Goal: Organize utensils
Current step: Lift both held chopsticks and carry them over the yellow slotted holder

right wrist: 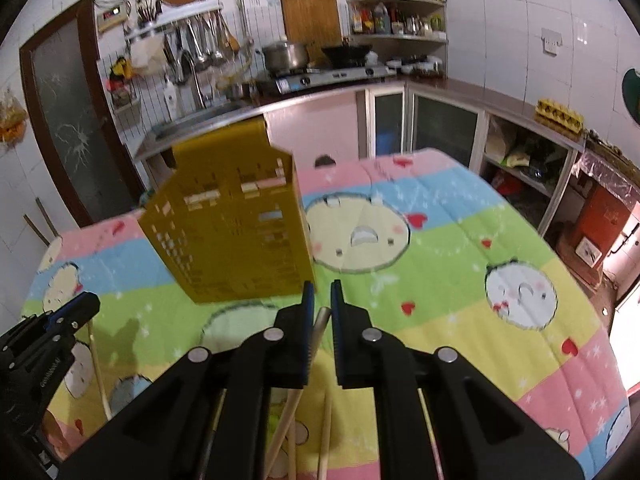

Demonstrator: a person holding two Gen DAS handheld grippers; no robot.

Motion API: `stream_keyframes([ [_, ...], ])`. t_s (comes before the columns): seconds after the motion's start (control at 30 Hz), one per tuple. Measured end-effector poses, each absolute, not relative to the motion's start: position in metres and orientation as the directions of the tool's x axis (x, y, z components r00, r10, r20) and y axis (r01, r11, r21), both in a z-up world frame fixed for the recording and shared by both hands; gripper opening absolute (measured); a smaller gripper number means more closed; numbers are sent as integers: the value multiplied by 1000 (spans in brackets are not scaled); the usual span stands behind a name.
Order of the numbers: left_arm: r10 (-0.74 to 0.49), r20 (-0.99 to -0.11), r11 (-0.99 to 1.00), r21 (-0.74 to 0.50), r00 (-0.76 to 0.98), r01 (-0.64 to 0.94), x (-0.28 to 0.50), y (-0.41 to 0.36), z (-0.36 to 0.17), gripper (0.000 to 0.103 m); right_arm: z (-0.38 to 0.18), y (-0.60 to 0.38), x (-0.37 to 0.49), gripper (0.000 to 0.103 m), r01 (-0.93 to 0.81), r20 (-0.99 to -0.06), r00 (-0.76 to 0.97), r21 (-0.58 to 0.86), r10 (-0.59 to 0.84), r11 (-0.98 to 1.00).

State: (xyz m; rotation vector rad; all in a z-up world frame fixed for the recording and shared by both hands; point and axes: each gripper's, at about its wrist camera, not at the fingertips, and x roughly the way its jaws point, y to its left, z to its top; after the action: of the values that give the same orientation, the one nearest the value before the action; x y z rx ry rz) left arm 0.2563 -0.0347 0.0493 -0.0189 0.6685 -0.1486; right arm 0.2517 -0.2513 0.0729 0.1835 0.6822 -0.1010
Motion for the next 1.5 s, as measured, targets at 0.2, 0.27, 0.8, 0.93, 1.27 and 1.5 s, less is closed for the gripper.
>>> stream_keyframes([
  [0.2,-140,-529,990,-69,837,123,255,-30,79,5,98,-251,256,8,142,-569,821,123,-47,982],
  [0.27,-142,-509,990,-67,849,125,256,-31,86,5,104,-250,258,8,138,-554,831,118,-50,983],
  [0.8,-139,-428,990,-58,893,127,283,-34,112,5,148,-242,275,6,113,-433,897,33,-87,993],
  [0.93,-135,-483,991,-83,865,109,297,-28,99,5,144,-245,277,6,112,-438,895,35,-85,993],
  [1.27,-89,-746,996,-69,659,57,354,-16,7,31,138,-252,286,6,113,-445,892,55,-77,992],
  [1.5,-57,-852,998,-34,521,54,377,-21,-48,31,136,-257,293,6,120,-449,890,60,-81,991],
])
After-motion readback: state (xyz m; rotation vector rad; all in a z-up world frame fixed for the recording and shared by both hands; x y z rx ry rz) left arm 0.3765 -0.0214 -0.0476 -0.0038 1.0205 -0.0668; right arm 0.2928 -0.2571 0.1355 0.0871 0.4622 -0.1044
